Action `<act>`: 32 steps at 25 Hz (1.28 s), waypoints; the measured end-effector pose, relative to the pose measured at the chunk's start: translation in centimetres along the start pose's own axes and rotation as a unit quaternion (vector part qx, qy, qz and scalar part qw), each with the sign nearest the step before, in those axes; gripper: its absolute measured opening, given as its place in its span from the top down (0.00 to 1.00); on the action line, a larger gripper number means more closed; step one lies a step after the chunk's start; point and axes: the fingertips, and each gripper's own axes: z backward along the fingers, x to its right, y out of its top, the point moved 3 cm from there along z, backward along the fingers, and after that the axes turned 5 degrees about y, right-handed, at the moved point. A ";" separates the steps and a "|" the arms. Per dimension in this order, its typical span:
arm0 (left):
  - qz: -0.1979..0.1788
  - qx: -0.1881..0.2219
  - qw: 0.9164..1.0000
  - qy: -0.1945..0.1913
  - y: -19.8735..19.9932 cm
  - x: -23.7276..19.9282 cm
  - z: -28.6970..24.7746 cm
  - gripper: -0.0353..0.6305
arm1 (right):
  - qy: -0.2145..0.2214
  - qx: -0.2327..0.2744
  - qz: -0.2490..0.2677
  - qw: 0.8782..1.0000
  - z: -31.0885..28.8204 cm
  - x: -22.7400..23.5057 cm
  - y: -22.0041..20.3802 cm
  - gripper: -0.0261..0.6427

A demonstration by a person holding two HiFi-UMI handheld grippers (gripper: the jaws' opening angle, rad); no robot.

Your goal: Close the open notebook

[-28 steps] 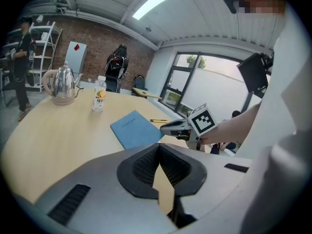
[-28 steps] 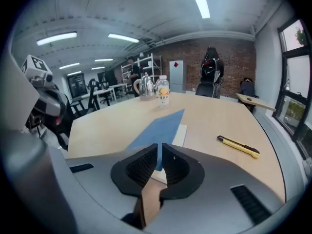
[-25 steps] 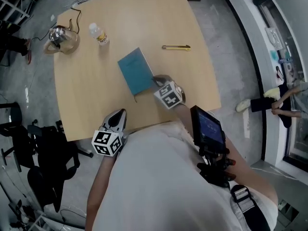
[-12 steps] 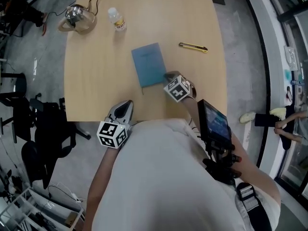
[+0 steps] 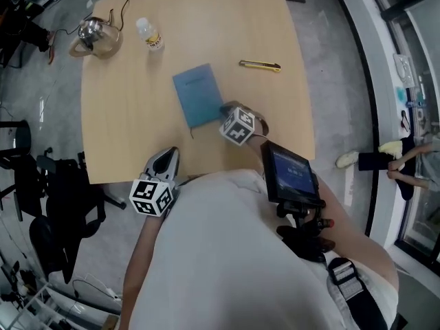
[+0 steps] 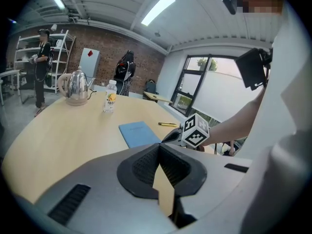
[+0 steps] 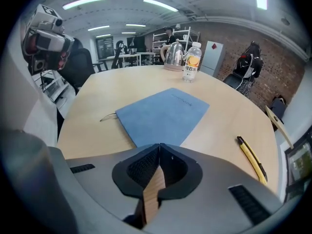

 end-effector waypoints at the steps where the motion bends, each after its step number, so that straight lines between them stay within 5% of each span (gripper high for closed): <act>1: -0.002 0.002 1.000 -0.005 0.2 -0.1 -0.1 0.94 | -0.002 0.004 -0.006 1.000 0.3 0.0 0.1 0.93; 8: -0.011 0.017 1.000 -0.024 1.5 -1.4 -0.5 0.94 | 0.010 0.111 -0.057 0.992 4.3 -0.4 3.8 0.93; 15: -0.021 0.021 0.999 -0.046 2.3 -1.4 -1.6 0.94 | 0.010 0.234 -0.131 0.963 10.8 -1.3 5.7 0.93; 25: -0.039 0.015 0.996 -0.074 2.2 -0.6 -2.2 0.94 | -0.001 0.299 -0.185 0.936 14.6 -3.1 4.9 0.94; 32: -0.039 0.016 0.996 -0.080 1.8 -0.3 -2.3 0.94 | -0.004 0.308 -0.190 0.932 15.0 -4.1 4.3 0.93</act>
